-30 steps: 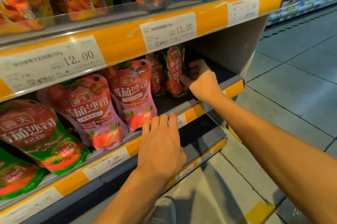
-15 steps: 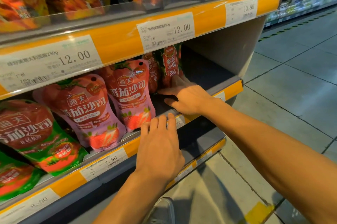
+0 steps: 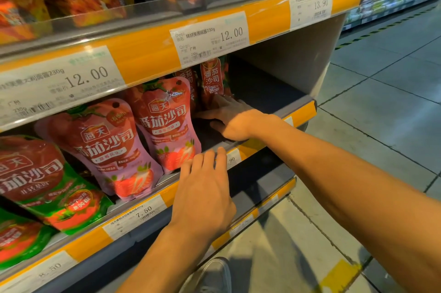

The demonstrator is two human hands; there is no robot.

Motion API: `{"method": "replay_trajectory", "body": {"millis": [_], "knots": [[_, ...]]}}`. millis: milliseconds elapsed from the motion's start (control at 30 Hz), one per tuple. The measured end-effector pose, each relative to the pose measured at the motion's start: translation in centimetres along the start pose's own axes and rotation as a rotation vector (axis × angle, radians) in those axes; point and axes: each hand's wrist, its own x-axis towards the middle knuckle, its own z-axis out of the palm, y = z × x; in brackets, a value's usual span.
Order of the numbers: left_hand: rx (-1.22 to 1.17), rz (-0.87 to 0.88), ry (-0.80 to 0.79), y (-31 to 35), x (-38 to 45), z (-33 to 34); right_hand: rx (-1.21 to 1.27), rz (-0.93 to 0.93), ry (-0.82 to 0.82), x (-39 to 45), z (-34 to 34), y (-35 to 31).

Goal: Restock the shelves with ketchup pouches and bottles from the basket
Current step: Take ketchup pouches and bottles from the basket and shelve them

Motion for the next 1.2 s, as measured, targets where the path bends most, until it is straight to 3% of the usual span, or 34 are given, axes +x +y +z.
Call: {"method": "replay_trajectory", "body": {"millis": [200, 433, 600, 700, 900, 1033, 1200], "knots": [[0.005, 0.014, 0.015, -0.6, -0.1, 0.2, 0.155, 0.003, 0.148, -3.6, -0.7, 1.1], [-0.084, -0.009, 0.014, -0.7, -0.1, -0.4, 0.317, 0.19, 0.395, -13.7, -0.6, 2.6], [-0.256, -0.003, 0.071, 2.2, 0.0, -2.6, 0.381, 0.411, 0.436, -24.3, -0.3, 3.1], [-0.398, 0.061, 0.073, 6.6, -0.5, -3.6, 0.413, 0.571, 0.444, -32.0, -0.3, 3.6], [-0.541, 0.321, -0.08, 20.4, -2.3, -3.2, 0.4, 0.89, 0.478, -47.2, 1.5, 5.2], [-0.533, 0.565, -0.215, 30.9, -2.7, -2.1, 0.631, 1.208, 0.463, -55.7, 5.0, 6.9], [-0.375, 0.8, -0.481, 42.5, -3.5, 2.4, 0.937, 1.531, 0.286, -62.5, 12.0, 8.5]]}}
